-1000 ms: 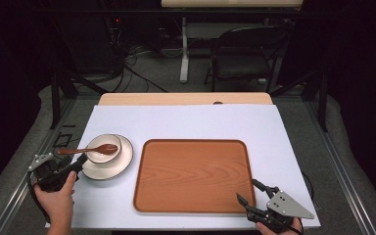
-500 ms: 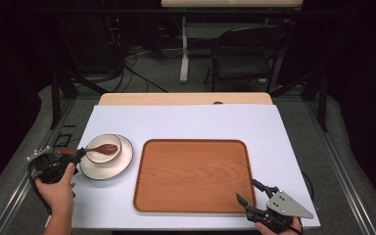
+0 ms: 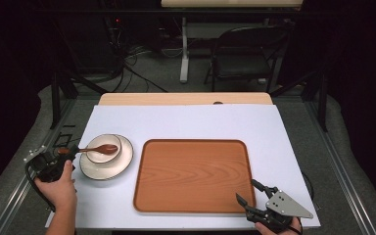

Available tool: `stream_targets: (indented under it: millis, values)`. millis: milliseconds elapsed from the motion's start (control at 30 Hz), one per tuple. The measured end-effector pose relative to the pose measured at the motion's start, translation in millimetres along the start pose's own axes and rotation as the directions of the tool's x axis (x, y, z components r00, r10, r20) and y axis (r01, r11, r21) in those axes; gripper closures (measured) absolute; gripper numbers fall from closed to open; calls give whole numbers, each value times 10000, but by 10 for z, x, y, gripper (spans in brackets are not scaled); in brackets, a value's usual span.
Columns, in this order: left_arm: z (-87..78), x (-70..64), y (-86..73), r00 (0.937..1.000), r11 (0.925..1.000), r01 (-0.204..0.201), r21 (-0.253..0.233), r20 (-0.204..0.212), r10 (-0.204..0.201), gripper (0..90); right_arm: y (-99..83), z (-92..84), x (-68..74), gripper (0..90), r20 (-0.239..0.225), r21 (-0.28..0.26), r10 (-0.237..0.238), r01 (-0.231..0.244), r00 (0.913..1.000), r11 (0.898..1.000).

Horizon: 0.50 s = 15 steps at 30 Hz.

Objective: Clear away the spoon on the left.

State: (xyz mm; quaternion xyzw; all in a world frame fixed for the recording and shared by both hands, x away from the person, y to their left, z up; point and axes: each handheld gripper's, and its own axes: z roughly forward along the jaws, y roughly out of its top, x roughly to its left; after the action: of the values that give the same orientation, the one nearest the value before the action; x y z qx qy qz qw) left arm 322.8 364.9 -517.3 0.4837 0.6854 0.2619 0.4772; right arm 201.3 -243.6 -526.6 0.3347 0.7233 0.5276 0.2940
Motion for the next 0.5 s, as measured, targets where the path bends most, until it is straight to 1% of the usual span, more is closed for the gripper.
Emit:
stream_targets:
  millis: [67,167,200,300,367,400,433,500]
  values:
    - [-2,-15,10,10000,9999,6,-127,58,-5,656,-2,2,3,336,-12,14,47,-47,10000,10000]
    - [-5,-23,21,9999,9998,-16,-202,110,18,676,-1,2,1,337,-9,6,37,-37,10000,10000]
    - [-8,-26,27,9998,9997,-15,-224,200,19,684,-1,2,1,336,-10,4,42,-42,10000,10000]
    - [-12,-46,50,9994,9996,22,-273,335,-12,704,0,0,2,337,-10,-6,7,-7,10000,10000]
    - [-11,-63,67,9994,9993,43,-383,351,-29,722,1,-1,1,338,-14,-15,17,-17,10000,10000]
    - [-17,-72,83,9991,9995,34,-309,426,-21,729,0,-1,0,338,-11,-14,20,-20,10000,10000]
    - [-11,-82,88,9990,9991,66,-420,453,-47,735,1,-1,-1,338,-9,-14,7,-7,10000,10000]
    - [-15,-108,109,9984,9991,72,-426,565,-48,748,1,-1,-2,338,-7,-28,-1,1,10000,10000]
